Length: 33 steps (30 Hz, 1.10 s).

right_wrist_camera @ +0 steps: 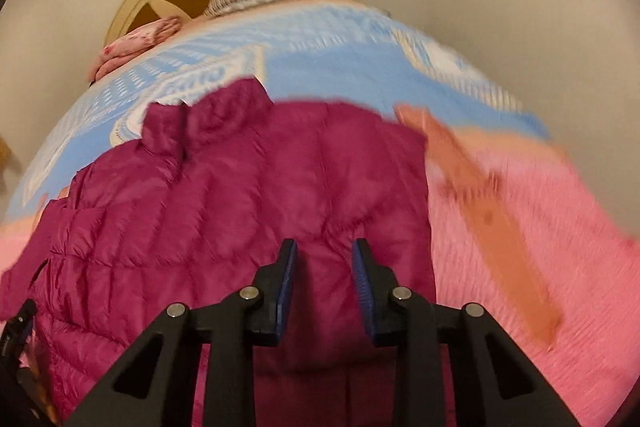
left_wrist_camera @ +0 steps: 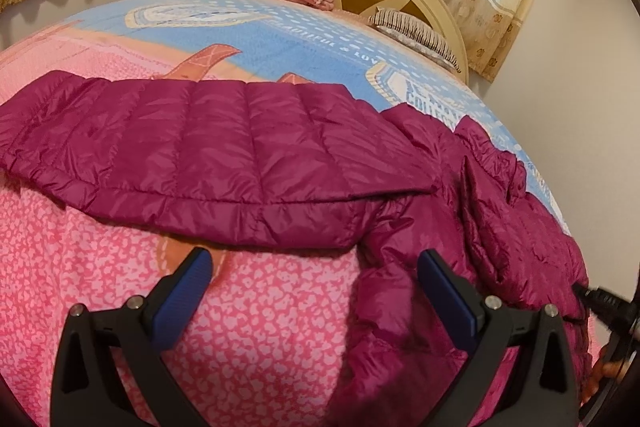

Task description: Fold large clothes

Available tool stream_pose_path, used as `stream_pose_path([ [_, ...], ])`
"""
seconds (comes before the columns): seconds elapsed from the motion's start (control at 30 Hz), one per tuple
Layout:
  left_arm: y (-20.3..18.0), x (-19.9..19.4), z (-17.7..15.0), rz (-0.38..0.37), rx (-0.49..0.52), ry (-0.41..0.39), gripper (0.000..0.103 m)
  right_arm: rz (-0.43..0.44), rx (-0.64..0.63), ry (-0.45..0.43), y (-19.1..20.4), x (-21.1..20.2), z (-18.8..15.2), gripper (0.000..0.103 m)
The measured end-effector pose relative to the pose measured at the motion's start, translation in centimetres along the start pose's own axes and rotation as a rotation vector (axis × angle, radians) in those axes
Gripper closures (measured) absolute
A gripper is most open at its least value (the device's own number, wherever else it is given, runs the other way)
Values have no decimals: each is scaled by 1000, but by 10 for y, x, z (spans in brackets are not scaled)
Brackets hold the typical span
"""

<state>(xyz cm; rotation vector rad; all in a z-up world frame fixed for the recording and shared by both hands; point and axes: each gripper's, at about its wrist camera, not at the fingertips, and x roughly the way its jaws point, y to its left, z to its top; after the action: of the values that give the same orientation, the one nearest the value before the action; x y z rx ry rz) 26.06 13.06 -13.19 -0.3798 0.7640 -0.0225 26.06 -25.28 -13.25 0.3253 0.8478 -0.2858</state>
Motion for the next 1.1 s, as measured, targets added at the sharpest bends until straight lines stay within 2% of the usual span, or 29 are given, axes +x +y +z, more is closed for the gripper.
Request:
stream_pose_path([
  [0.1, -4, -3, 1, 24, 15, 5, 0, 24, 27, -14, -6, 8, -12, 73],
  [0.2, -22, -10, 9, 85, 94, 17, 0, 9, -16, -10, 2, -1, -11, 73],
  [0.27, -35, -19, 16, 89, 135, -15, 0, 47, 11, -68, 1, -22, -4, 74],
  [0.37, -62, -19, 28, 92, 162, -35, 0, 41, 27, -140, 2, -41, 4, 74],
  [0.5, -83, 3, 25, 123, 155, 8, 0, 74, 4, -83, 21, -26, -5, 73],
  [0.6, -91, 26, 11, 208, 170, 61, 0, 90, 13, -35, 27, -8, -18, 73],
  [0.67, -86, 40, 3, 252, 171, 114, 0, 61, -39, -44, 32, 2, -28, 73],
  [0.7, -81, 41, 2, 239, 157, 128, 0, 48, -73, -60, 37, 4, -31, 73],
  [0.77, -71, 27, 8, 210, 123, 104, 0, 54, -89, -59, 40, 7, -32, 67],
  [0.87, -42, -7, 18, 215, 73, 7, 0, 61, -97, -64, 43, 7, -33, 60],
  [0.97, 3, -35, 34, 298, -27, -76, 0, 79, -91, -67, 43, 6, -33, 57],
  [1.03, 56, -53, 50, 396, -161, -122, 0, 98, -89, -67, 43, 7, -32, 51],
  [1.1, 107, -63, 64, 450, -301, -135, 0, 109, -93, -68, 44, 7, -33, 48],
])
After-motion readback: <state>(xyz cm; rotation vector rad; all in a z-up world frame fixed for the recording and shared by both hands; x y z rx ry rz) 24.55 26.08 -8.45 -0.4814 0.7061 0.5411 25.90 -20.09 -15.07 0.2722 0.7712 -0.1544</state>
